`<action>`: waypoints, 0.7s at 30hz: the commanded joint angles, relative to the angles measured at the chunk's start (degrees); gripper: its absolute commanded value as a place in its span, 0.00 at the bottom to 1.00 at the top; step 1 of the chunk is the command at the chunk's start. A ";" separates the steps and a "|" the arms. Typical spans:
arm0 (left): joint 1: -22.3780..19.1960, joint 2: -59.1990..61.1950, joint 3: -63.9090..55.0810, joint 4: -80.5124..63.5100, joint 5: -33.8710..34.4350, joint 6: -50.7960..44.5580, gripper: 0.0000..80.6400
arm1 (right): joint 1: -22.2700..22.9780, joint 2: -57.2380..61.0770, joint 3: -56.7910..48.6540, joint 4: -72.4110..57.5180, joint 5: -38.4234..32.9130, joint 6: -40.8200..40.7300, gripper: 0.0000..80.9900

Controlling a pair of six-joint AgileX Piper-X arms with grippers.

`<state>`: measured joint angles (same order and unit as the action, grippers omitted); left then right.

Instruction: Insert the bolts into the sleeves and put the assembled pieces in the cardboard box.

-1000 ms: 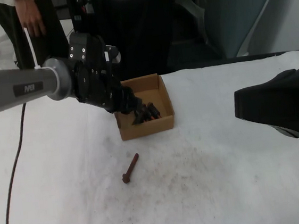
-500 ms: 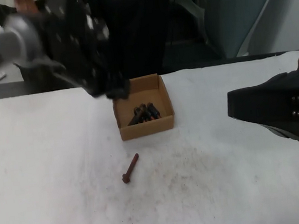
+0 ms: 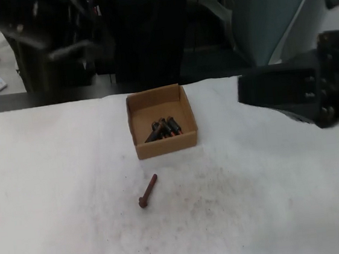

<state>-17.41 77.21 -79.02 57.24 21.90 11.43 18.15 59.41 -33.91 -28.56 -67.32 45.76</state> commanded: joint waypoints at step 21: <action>-0.26 -5.65 27.14 -9.70 5.20 0.06 0.51 | 6.11 14.74 -24.88 74.67 39.86 -71.47 0.01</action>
<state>-17.51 73.48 -52.91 49.43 26.35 11.16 23.63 73.83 -57.62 43.56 -29.73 -22.83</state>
